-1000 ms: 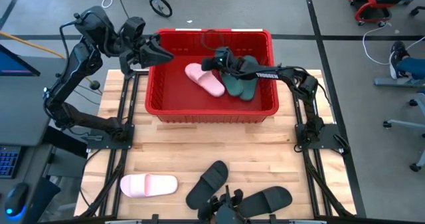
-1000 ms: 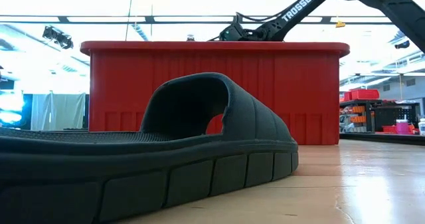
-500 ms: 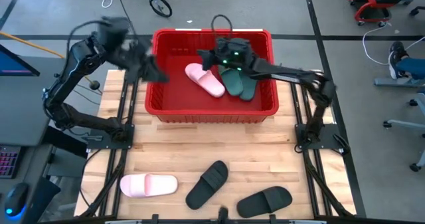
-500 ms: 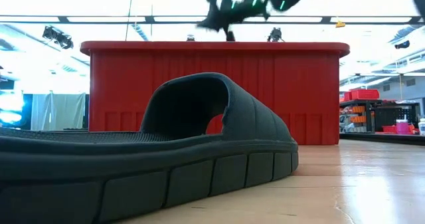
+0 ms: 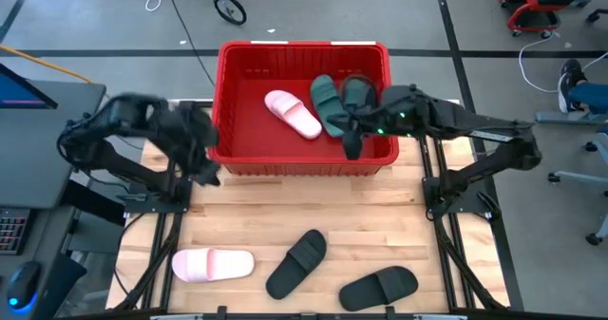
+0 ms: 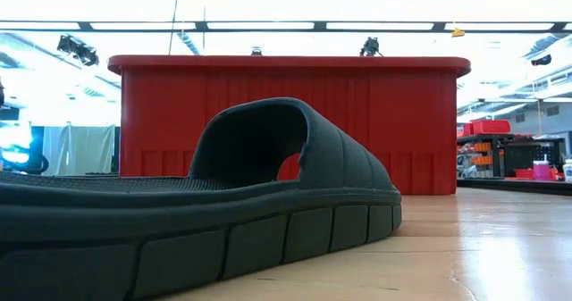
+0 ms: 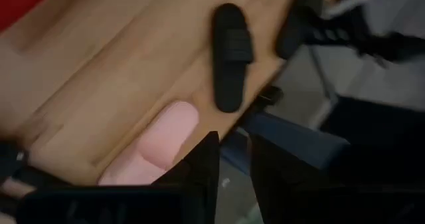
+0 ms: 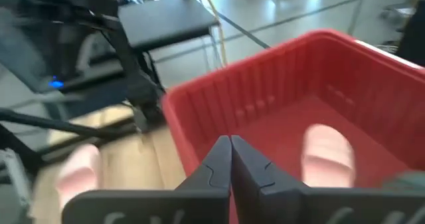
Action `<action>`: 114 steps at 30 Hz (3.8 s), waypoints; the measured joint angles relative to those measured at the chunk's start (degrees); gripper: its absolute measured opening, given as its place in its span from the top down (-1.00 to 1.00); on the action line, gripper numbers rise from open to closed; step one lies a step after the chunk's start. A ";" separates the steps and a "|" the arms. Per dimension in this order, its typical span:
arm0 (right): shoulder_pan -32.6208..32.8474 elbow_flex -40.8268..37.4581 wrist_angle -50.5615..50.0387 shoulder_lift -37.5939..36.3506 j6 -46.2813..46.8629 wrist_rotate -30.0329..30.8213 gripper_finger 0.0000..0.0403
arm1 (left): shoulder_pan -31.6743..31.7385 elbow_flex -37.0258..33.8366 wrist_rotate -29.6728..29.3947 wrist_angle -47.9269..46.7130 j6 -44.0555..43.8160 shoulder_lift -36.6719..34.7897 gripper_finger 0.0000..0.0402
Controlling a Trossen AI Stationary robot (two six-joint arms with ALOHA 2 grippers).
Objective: Pick and place slides into bin
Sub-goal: Put the pink slide into the red bin
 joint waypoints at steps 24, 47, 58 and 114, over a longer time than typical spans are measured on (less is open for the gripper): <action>5.47 -0.24 -16.46 1.31 -0.11 4.64 0.97 | -38.12 -0.04 -1.94 -1.68 -59.16 41.46 0.26; 5.47 -0.24 -16.57 1.31 0.66 4.59 0.97 | -40.87 -17.13 11.93 0.15 -66.65 43.21 0.22; 5.47 -0.24 -16.46 1.31 0.72 4.59 0.97 | -36.85 -14.00 2.98 3.95 -71.16 40.94 0.27; 3.53 -0.26 -18.10 1.27 3.03 15.05 0.98 | 3.37 29.64 -57.92 -2.02 37.68 33.07 0.95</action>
